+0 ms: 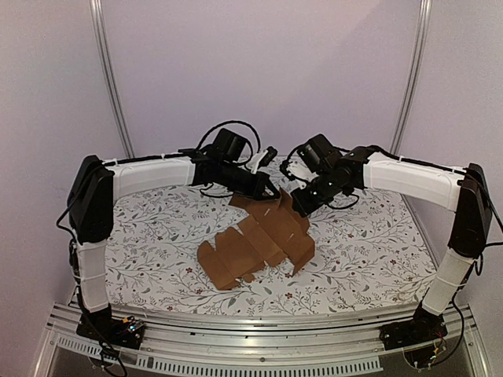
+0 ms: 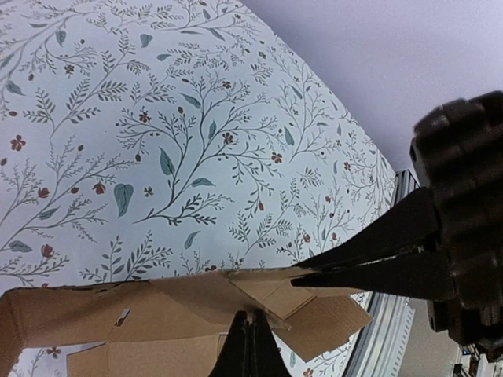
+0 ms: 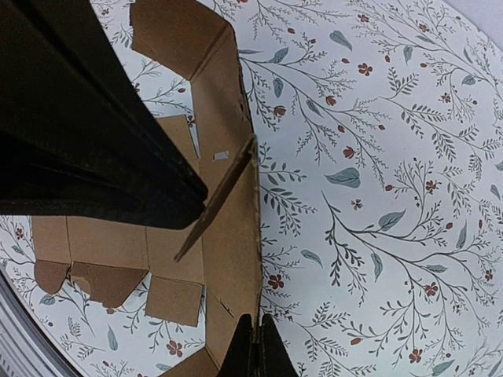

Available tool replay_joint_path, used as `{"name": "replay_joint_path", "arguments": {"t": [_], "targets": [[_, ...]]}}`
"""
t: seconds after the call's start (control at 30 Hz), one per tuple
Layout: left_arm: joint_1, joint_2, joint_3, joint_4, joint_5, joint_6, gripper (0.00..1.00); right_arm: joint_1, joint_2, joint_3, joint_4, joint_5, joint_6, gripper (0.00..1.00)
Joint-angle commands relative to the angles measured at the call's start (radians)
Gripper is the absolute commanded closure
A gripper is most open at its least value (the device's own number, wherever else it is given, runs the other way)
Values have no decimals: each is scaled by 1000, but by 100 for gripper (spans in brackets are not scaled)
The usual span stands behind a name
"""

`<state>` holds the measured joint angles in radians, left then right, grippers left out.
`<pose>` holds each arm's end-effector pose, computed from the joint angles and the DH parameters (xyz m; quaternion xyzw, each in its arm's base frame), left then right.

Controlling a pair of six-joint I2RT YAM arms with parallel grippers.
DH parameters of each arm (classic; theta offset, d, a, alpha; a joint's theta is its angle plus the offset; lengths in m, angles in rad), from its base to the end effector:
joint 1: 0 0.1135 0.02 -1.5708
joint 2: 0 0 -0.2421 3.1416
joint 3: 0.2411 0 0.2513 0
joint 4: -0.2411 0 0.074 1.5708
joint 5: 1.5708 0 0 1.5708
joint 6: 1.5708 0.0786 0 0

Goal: Fold the paper box

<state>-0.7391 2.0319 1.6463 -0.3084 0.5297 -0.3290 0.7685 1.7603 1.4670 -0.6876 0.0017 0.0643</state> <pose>0.3320 -0.3563 0.2034 0.2867 0.8329 -0.4126 0.2320 0.2887 0.2789 0.2113 -0.3297 0.8982 0.1168 0.2662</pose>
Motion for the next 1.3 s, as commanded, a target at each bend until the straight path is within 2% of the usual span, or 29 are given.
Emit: {"name": "replay_joint_path", "arguments": {"t": [0.0,0.2,0.37,0.67,0.87,1.27], "targets": [[-33,50,43,15,17,-15,100,21,5,9,14,10,20,100],[-45,87,77,25,-16,-29,100,26,-15,-8,17,9,31,100],[-44,42,46,22,-89,-8,100,25,-37,-31,17,51,32,100],[-40,-51,-14,-121,-248,87,100,22,-36,-49,5,86,13,100],[-30,-88,-88,-161,-374,97,100,0,-22,-66,9,39,20,100],[-14,-24,-135,-194,-526,79,100,-15,16,-85,12,10,52,100]]}}
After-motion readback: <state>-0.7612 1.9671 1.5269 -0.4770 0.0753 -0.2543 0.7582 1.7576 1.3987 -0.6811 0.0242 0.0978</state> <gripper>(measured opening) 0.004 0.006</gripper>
